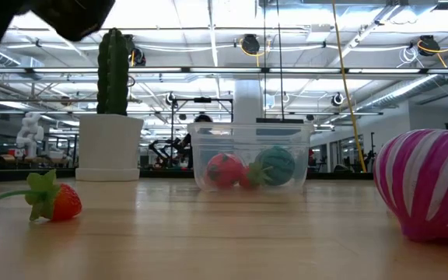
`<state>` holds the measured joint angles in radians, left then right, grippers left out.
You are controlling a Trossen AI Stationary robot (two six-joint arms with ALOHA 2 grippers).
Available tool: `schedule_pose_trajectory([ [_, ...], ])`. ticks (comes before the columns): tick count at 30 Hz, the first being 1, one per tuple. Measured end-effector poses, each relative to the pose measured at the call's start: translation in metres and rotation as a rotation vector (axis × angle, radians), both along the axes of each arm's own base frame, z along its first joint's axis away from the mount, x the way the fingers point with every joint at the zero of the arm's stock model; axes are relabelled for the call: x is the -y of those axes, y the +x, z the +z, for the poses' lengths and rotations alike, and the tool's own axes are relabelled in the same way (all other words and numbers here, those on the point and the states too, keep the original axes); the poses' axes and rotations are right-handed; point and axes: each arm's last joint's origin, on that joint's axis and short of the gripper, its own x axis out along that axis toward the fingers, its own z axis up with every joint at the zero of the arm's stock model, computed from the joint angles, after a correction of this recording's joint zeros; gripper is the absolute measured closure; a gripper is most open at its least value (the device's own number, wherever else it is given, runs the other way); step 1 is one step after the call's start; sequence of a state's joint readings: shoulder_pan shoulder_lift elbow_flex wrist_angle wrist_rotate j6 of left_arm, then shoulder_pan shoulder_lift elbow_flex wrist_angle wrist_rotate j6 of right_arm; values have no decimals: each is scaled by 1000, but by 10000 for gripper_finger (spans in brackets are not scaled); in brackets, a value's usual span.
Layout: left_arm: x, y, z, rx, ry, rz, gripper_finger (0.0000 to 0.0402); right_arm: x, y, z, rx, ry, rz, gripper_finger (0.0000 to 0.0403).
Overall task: Pick and placing Produce into tupperware
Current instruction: Put the peach into the transparent bin
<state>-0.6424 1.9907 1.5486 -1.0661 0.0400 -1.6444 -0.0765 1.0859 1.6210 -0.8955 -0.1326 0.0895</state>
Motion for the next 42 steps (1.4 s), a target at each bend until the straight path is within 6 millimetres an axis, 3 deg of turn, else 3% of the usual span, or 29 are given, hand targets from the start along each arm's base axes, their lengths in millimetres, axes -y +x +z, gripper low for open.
schedule_pose_trajectory([
  [25,-7,-5,-37,16,-27,0,62,0,0,0,0,-4,2,206],
  [42,-8,-4,-38,28,-20,-6,62,0,0,0,0,-4,2,206],
])
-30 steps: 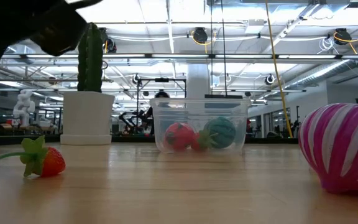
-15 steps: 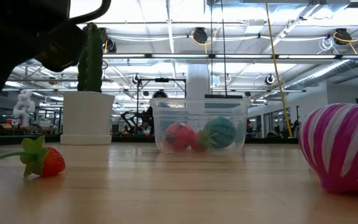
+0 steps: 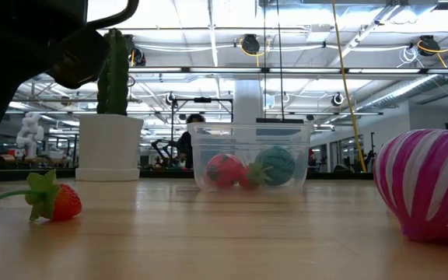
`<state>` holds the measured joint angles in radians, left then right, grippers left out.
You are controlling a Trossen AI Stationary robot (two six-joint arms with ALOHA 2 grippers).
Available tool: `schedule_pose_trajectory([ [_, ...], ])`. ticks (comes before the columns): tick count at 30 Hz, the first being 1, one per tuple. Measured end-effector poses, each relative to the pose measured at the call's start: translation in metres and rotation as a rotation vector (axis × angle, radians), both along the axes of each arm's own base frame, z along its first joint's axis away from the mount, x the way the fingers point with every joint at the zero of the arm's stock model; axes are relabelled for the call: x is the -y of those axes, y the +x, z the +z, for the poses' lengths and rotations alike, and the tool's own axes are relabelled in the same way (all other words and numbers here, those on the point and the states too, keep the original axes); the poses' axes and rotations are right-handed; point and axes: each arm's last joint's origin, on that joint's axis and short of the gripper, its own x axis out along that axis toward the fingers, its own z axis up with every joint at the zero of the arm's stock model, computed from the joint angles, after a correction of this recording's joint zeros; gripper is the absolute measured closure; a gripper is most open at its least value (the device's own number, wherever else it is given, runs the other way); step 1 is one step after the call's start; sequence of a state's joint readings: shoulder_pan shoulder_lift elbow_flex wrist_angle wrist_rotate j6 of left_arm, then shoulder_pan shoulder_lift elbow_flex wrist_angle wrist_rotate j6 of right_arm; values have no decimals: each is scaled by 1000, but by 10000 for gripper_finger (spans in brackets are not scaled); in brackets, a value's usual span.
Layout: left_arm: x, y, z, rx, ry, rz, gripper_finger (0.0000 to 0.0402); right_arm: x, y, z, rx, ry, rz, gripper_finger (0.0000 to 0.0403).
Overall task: Pick and placing Produce into tupperware
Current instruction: Put the peach into the transparent bin
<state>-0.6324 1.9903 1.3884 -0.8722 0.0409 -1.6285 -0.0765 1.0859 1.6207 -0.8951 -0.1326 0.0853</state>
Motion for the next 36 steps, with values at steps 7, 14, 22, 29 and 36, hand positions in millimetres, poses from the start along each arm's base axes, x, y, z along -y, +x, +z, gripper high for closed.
schedule_pose_trajectory([
  [7,-2,-1,0,-11,18,11,62,0,0,0,0,0,0,206],
  [14,-4,-3,0,-33,33,12,62,0,0,0,0,0,0,206],
  [22,-3,-3,0,-44,13,14,62,0,0,0,0,0,0,206],
  [29,-3,-3,0,-44,12,14,70,0,0,0,0,0,0,206],
  [36,-3,-2,0,-29,19,10,148,0,0,0,0,0,0,206],
])
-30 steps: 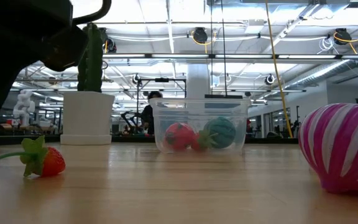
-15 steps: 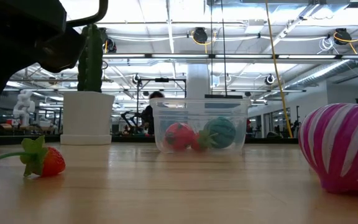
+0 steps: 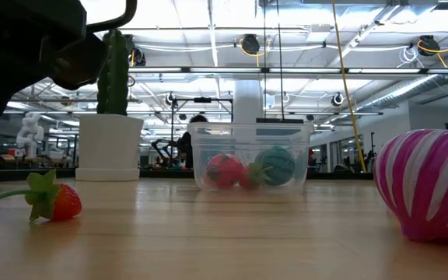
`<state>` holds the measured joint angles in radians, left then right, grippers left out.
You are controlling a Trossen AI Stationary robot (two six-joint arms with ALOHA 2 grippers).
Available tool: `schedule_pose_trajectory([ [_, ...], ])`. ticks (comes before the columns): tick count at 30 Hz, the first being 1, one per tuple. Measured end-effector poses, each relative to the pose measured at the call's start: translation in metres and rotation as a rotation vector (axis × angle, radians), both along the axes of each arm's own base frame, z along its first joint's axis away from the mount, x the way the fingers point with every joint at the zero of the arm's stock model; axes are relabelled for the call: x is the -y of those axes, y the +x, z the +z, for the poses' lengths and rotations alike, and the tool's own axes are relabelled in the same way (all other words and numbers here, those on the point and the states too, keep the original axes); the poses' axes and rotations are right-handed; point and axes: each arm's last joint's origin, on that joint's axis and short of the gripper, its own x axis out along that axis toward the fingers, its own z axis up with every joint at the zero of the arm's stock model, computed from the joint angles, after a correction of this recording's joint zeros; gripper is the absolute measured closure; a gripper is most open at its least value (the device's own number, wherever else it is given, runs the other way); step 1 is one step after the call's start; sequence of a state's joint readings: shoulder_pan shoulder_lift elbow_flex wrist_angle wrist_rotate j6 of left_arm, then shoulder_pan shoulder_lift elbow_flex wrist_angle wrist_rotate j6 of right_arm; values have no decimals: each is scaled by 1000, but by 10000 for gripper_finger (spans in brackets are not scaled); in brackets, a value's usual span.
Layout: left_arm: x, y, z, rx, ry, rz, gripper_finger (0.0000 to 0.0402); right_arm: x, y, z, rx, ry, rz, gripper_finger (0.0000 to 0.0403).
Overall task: Pick and placing Produce into tupperware
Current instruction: Put the peach into the transparent bin
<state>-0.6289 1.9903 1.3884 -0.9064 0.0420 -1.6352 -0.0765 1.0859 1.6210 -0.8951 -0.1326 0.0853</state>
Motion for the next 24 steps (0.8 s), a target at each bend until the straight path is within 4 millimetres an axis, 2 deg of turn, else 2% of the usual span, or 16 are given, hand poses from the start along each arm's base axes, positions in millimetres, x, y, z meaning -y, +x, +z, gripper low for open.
schedule_pose_trajectory([
  [5,0,2,0,40,20,-4,192,0,0,0,0,0,0,206],
  [12,1,2,0,50,19,-25,229,0,0,0,0,0,0,206],
  [24,3,1,0,39,5,-46,240,0,0,0,-1,0,0,206],
])
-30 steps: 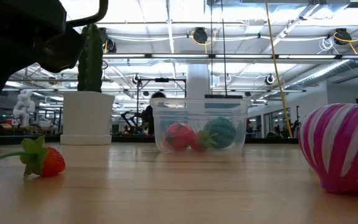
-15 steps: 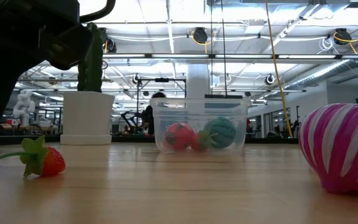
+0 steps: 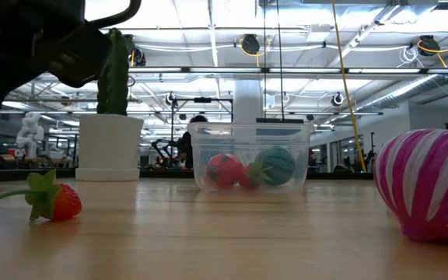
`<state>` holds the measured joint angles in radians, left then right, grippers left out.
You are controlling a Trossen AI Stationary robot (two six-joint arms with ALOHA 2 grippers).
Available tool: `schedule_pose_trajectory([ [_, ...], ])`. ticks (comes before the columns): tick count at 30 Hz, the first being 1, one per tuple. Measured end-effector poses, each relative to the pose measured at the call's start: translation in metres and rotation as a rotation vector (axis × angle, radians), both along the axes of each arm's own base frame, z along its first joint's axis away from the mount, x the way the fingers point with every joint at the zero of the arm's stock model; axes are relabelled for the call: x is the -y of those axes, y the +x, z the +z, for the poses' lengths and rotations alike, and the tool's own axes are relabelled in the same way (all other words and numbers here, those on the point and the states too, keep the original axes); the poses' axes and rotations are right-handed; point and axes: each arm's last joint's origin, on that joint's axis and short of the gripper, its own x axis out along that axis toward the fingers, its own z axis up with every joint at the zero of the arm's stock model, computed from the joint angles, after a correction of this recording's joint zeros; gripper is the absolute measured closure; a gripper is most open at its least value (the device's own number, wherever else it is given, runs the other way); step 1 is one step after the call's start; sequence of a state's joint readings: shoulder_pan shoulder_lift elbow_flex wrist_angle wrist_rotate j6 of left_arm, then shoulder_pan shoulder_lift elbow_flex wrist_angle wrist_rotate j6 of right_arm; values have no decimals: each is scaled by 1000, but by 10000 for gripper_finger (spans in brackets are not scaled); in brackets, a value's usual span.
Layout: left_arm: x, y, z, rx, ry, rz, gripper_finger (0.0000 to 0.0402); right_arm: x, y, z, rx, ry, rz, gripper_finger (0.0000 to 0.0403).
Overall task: Pick and placing Produce into tupperware
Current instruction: Put the peach into the transparent bin
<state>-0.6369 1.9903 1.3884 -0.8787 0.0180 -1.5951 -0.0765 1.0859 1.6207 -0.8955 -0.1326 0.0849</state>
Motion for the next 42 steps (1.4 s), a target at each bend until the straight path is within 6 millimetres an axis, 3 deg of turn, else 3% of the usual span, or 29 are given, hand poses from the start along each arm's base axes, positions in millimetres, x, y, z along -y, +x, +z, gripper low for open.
schedule_pose_trajectory([
  [10,0,-9,-18,-44,-110,31,240,0,0,0,0,0,-1,206],
  [27,-5,-5,-19,-33,-94,44,241,0,1,2,22,-20,7,206],
  [37,-6,-6,-18,-36,-94,38,301,0,1,3,33,-20,7,206],
  [42,-5,-5,-17,-33,-92,38,307,0,1,3,33,-20,7,206],
])
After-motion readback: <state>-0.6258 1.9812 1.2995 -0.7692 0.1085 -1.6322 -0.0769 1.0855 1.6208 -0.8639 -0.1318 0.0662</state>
